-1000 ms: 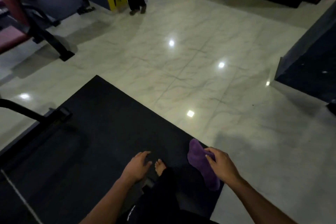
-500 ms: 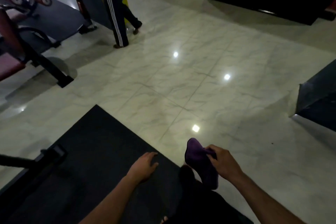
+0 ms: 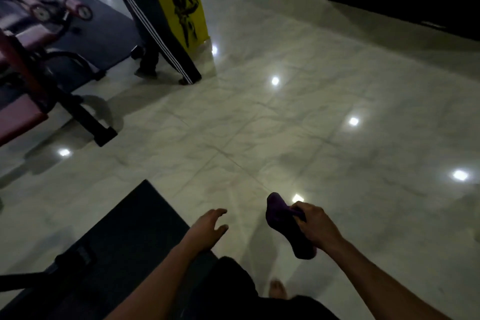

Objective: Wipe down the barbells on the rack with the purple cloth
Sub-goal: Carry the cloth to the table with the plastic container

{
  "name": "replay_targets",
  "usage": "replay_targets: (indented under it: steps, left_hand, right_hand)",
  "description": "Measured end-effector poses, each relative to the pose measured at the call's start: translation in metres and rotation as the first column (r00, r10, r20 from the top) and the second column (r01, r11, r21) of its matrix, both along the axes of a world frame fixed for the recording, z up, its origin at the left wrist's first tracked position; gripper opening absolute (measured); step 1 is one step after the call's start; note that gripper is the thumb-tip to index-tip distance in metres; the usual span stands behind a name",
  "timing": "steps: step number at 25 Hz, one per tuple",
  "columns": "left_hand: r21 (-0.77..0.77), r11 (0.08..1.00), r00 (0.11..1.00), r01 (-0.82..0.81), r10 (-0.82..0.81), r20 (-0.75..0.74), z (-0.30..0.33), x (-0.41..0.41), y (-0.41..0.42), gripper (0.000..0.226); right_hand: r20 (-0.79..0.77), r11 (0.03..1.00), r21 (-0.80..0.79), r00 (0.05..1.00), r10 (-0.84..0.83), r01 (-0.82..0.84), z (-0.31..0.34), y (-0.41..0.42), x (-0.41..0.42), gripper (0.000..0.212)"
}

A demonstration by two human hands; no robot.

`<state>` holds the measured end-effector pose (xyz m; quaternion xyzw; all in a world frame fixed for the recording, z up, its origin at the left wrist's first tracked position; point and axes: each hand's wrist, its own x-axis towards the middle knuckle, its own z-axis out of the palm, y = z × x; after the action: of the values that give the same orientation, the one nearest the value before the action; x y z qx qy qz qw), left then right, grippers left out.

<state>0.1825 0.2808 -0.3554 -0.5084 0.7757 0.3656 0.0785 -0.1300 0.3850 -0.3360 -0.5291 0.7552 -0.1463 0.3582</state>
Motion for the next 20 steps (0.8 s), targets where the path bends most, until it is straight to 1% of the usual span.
replay_targets:
  steps: [3, 6, 8, 10, 12, 14, 15, 17, 18, 20]
  left_hand:
    - [0.003, 0.997, 0.996, -0.079, 0.079, -0.039, -0.015, -0.012, -0.09, 0.052]
    - [0.01, 0.991, 0.986, -0.131, 0.131, -0.103, -0.028, -0.027, -0.181, 0.052]
    - [0.046, 0.988, 0.975, -0.15, 0.156, -0.156, -0.026, -0.041, -0.246, 0.053]
    - [0.102, 0.986, 0.962, -0.135, 0.155, -0.226, -0.014, -0.062, -0.313, 0.06]
    - [0.174, 0.977, 0.931, -0.123, 0.175, -0.32, 0.001, -0.089, -0.382, 0.072]
    - [0.228, 0.972, 0.898, -0.062, 0.154, -0.411, 0.02, -0.118, -0.451, 0.085]
    - [0.242, 0.97, 0.891, -0.017, 0.124, -0.437, 0.027, -0.135, -0.489, 0.085]
    - [0.283, 0.959, 0.889, 0.019, 0.113, -0.444, 0.037, -0.169, -0.567, 0.072]
    - [0.285, 0.959, 0.888, 0.007, 0.125, -0.443, 0.04, -0.185, -0.603, 0.063]
    - [0.238, 0.971, 0.889, -0.036, 0.14, -0.436, 0.049, -0.211, -0.667, 0.051]
  right_hand:
    - [0.0, 0.999, -0.009, 0.999, 0.035, -0.035, -0.002, -0.105, -0.023, 0.009]
    - [0.003, 0.997, -0.031, 0.998, 0.069, -0.069, -0.003, -0.206, -0.038, 0.015]
    - [0.021, 0.996, -0.049, 0.997, 0.079, -0.078, 0.011, -0.275, -0.044, 0.017]
    - [0.036, 0.988, -0.119, 0.994, 0.107, -0.102, 0.031, -0.34, -0.051, 0.019]
    - [0.089, 0.975, -0.207, 0.991, 0.098, -0.078, 0.049, -0.399, -0.061, 0.024]
    - [0.131, 0.961, -0.274, 0.988, 0.079, -0.041, 0.064, -0.453, -0.067, 0.029]
    - [0.154, 0.956, -0.292, 0.985, 0.074, -0.027, 0.068, -0.484, -0.073, 0.03]
    - [0.215, 0.948, -0.319, 0.974, 0.078, -0.005, 0.07, -0.553, -0.089, 0.032]
    - [0.245, 0.943, -0.332, 0.966, 0.08, 0.006, 0.069, -0.588, -0.1, 0.032]
    - [0.264, 0.945, -0.328, 0.961, 0.08, 0.011, 0.069, -0.656, -0.123, 0.03]
